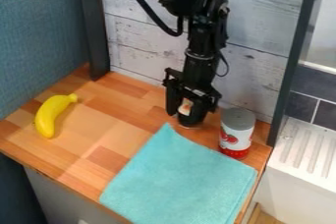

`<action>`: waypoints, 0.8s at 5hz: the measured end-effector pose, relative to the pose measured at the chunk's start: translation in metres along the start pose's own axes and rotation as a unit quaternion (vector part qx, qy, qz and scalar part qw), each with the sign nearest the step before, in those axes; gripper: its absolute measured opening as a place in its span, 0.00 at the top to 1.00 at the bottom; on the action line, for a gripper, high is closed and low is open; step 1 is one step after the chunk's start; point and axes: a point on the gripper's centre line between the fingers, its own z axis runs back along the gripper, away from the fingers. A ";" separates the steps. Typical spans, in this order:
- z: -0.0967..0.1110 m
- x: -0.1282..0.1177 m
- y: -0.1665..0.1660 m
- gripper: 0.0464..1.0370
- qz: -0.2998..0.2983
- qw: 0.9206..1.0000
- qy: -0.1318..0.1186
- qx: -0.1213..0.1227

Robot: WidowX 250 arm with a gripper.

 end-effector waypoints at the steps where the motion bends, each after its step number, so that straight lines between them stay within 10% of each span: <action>1: 0.009 -0.001 0.002 0.03 0.011 1.000 -0.019 0.007; 4: 0.080 -0.059 0.029 0.03 0.048 0.994 -0.082 0.049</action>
